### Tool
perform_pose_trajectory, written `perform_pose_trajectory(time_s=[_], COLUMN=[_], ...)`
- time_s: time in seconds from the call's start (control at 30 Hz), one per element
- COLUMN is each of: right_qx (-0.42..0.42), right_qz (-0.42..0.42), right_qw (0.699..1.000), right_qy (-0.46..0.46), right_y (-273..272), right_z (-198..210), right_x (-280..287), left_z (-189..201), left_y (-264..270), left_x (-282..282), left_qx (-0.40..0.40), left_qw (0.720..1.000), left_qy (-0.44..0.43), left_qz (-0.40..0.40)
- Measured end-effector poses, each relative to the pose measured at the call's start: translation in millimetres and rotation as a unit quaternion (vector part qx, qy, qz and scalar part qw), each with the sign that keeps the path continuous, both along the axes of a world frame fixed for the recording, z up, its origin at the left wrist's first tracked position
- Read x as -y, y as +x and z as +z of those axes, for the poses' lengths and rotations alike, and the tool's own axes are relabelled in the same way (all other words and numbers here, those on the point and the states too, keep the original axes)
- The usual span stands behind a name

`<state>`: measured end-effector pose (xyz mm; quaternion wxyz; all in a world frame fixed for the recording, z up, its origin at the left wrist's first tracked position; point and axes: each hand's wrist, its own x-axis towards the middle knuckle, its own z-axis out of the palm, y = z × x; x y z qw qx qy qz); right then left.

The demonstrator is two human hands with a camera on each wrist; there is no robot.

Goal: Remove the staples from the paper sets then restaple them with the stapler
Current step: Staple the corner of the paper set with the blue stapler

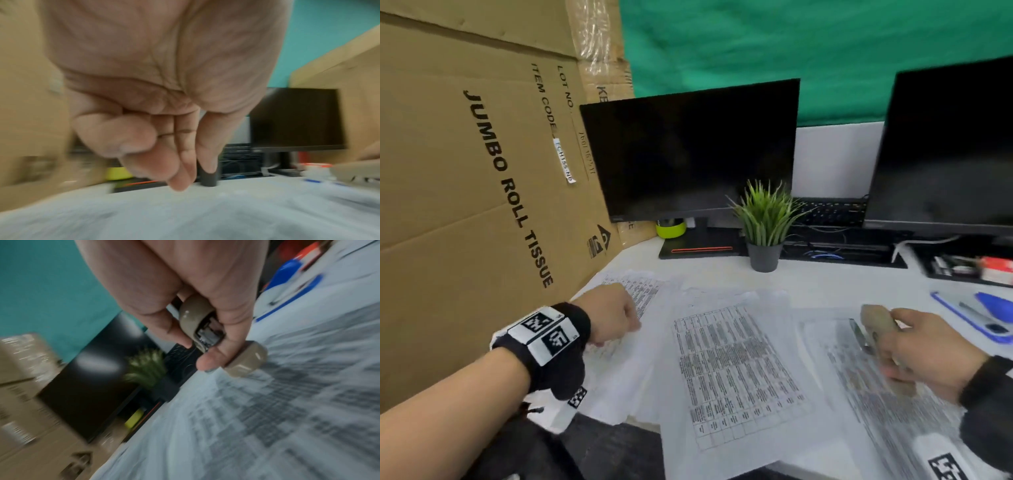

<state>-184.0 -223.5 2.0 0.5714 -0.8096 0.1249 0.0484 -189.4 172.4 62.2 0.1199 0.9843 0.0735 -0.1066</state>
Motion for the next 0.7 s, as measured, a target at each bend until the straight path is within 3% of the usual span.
perform_pose_trajectory(time_s=[0.07,0.13,0.3,0.43,0.5,0.63,0.7], right_qx=[-0.028,-0.039,-0.026,-0.034,-0.002,-0.096,-0.133], right_qz=[-0.081,-0.125,-0.156,-0.193,-0.164,-0.074,-0.073], right_qw=[0.996,0.99,0.965,0.867,0.842,0.87,0.885], right_qy=[0.004,-0.05,-0.211,-0.457,-0.513,-0.479,-0.44], right_y=[1,2,23,48,64,99,110], right_z=[-13,-23,-22,0,11,6,2], right_x=[40,71,110,132,143,162,169], left_z=[-1,-12,-44,-58,-62,-64,-63], left_y=[27,50,75,84,88,95,98], left_x=[53,105,214,258,269,279,281], left_qx=[0.007,0.002,-0.057,-0.096,-0.119,-0.132,-0.13], left_qw=[0.997,0.989,0.966,0.953,0.946,0.943,0.945], left_qy=[-0.009,-0.013,-0.02,0.053,0.103,0.131,0.132], left_qz=[-0.079,-0.146,-0.251,-0.282,-0.284,-0.277,-0.268])
